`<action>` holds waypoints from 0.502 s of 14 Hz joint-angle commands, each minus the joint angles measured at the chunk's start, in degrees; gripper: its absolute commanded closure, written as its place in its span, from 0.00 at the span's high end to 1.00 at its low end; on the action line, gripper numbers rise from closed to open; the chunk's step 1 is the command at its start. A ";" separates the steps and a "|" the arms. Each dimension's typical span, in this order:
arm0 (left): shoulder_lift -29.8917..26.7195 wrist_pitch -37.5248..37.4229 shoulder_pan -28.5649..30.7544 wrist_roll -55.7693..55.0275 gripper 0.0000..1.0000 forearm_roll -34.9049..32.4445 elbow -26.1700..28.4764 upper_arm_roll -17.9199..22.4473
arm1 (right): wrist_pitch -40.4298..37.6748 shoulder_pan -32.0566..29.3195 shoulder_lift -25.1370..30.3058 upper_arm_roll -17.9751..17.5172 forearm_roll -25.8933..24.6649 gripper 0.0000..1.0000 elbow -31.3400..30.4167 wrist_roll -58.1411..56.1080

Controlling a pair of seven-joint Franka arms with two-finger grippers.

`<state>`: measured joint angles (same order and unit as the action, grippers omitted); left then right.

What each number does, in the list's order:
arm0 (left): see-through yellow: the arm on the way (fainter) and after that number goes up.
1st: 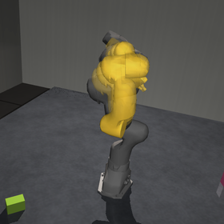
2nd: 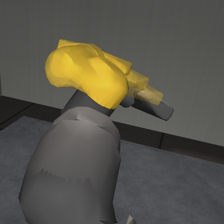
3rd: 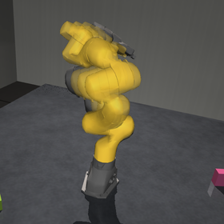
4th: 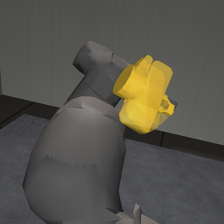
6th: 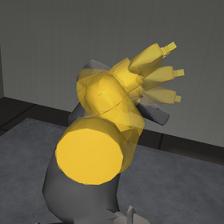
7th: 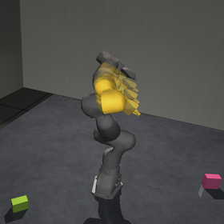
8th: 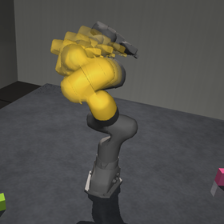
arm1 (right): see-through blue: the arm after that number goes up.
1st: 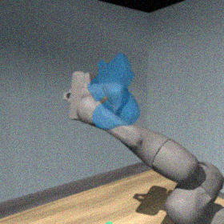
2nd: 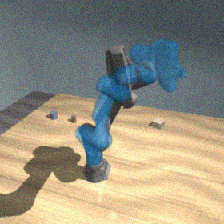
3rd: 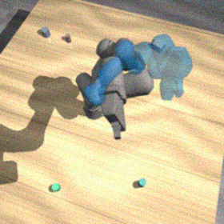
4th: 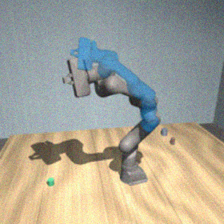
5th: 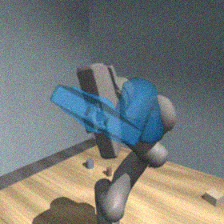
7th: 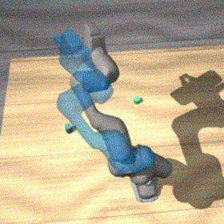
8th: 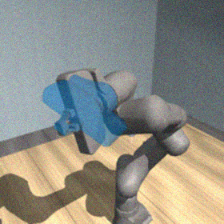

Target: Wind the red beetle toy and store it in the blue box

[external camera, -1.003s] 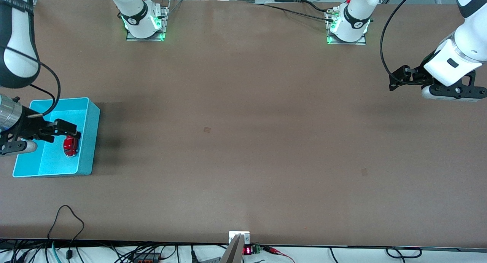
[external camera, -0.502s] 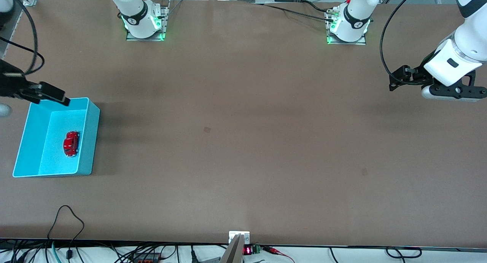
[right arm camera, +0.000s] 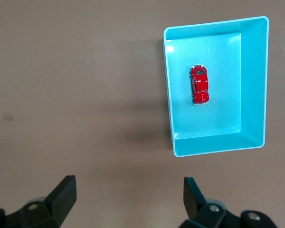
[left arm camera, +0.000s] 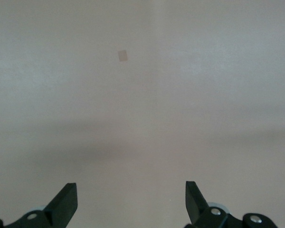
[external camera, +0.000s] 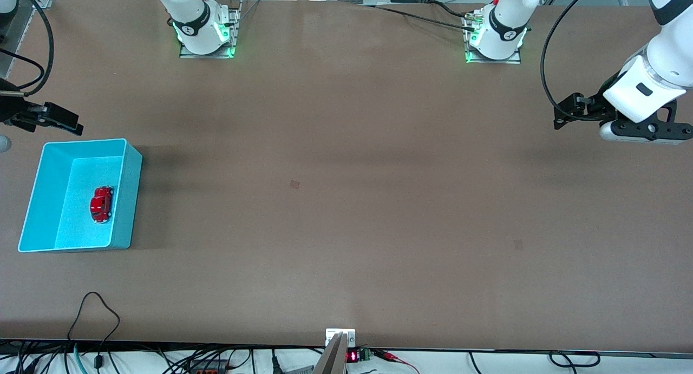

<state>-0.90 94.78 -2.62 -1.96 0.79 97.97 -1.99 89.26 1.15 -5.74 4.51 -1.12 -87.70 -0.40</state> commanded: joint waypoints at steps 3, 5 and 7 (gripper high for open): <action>-0.68 -0.82 0.16 0.38 1.00 0.35 -0.15 -0.21 | 2.67 0.08 6.34 -0.02 -0.02 1.00 -7.39 -0.83; -0.68 -0.82 0.07 0.38 1.00 0.26 -0.15 -0.29 | 3.72 0.08 8.63 0.06 -0.11 1.00 -10.90 -0.74; -0.59 -0.82 0.07 0.38 1.00 0.26 -0.15 -0.29 | 6.01 0.08 11.00 0.06 -0.11 1.00 -13.63 -0.74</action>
<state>-0.90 94.76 -2.62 -1.96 0.79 97.97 -2.07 92.50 1.16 1.09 4.52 -1.11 -96.29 -0.54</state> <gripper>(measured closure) 0.000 0.000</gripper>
